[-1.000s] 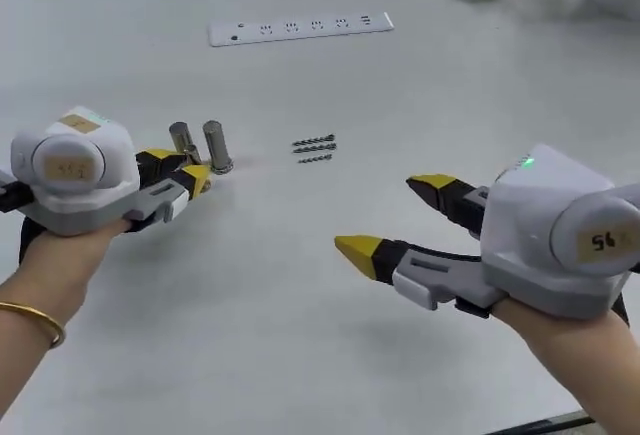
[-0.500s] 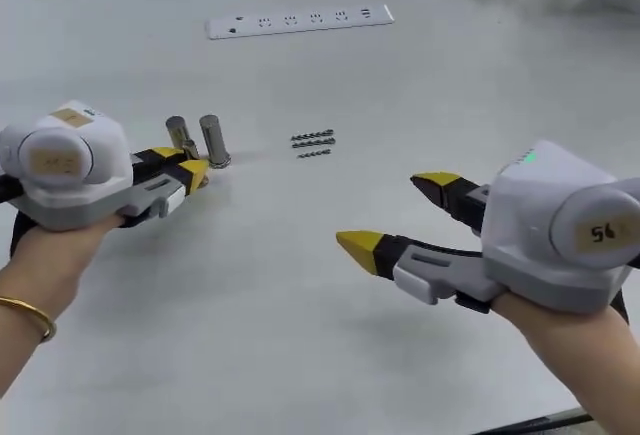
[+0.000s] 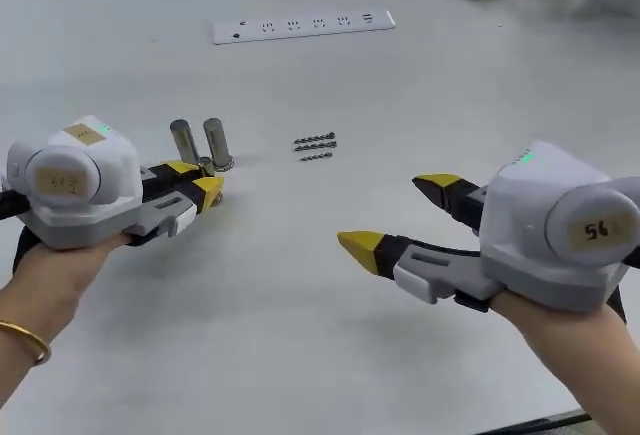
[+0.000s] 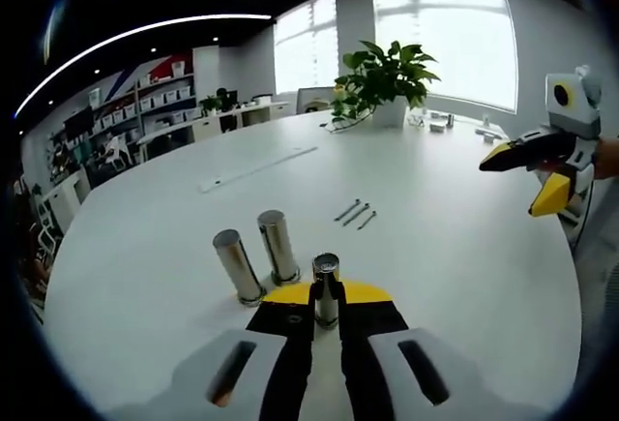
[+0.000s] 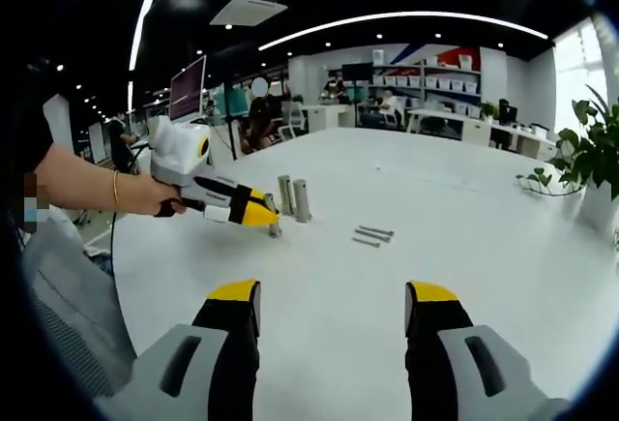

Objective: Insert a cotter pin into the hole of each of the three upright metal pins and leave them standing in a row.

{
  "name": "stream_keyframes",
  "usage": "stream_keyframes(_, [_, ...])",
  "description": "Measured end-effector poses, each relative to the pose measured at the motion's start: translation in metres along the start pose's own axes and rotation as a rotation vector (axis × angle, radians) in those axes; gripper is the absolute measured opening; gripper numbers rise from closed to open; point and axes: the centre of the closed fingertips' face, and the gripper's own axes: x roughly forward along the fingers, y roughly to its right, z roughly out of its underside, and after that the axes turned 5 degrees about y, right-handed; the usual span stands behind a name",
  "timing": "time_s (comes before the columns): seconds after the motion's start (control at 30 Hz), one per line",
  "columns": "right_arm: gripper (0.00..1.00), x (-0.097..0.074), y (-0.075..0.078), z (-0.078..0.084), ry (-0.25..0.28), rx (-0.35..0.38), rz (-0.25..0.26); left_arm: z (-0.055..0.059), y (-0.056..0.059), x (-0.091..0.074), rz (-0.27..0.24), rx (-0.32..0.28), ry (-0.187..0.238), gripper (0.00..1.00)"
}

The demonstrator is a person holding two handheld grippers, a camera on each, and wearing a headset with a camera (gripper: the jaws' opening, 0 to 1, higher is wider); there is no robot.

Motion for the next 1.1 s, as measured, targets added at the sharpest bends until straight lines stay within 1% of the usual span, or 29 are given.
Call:
stream_keyframes(0.1, [0.57, 0.0, -0.001, 0.0, -0.001, -0.004, -0.002, -0.001, 0.009, -0.001, 0.02, 0.005, 0.003, 0.07])
stream_keyframes(0.27, [0.57, 0.0, -0.001, 0.0, -0.002, -0.006, -0.005, 0.0, 0.026, -0.002, 0.07, 0.042, -0.003, 0.07])
stream_keyframes(0.33, [0.57, 0.0, -0.001, 0.001, -0.007, -0.009, -0.007, -0.001, 0.031, -0.002, 0.076, 0.06, -0.006, 0.07])
stream_keyframes(0.4, [0.58, 0.0, -0.001, 0.002, -0.01, -0.016, -0.008, -0.001, 0.036, -0.003, 0.077, 0.05, -0.007, 0.07])
stream_keyframes(0.5, [0.58, 0.001, -0.001, 0.001, -0.009, -0.022, -0.009, -0.002, 0.043, -0.004, 0.082, 0.046, 0.002, 0.07])
stream_keyframes(0.57, [0.58, 0.001, -0.001, 0.001, -0.01, -0.017, -0.01, 0.0, 0.048, -0.005, 0.083, 0.067, -0.006, 0.07])
stream_keyframes(0.73, [0.58, 0.0, -0.001, 0.001, -0.007, -0.014, -0.01, 0.002, 0.057, -0.005, 0.083, 0.059, -0.005, 0.07])
stream_keyframes(0.8, [0.58, 0.001, -0.001, 0.0, -0.007, -0.014, -0.013, 0.005, 0.06, -0.004, 0.085, 0.063, -0.015, 0.07])
stream_keyframes(0.83, [0.58, 0.001, -0.001, 0.0, -0.006, -0.014, -0.014, 0.007, 0.061, -0.005, 0.084, 0.072, -0.021, 0.07])
stream_keyframes(0.93, [0.58, 0.001, -0.001, 0.0, -0.005, -0.013, -0.015, 0.005, 0.063, -0.004, 0.093, 0.061, -0.01, 0.07])
stream_keyframes(1.1, [0.58, 0.001, -0.002, 0.0, -0.004, -0.002, -0.021, 0.006, 0.062, -0.004, 0.089, 0.081, -0.012, 0.07])
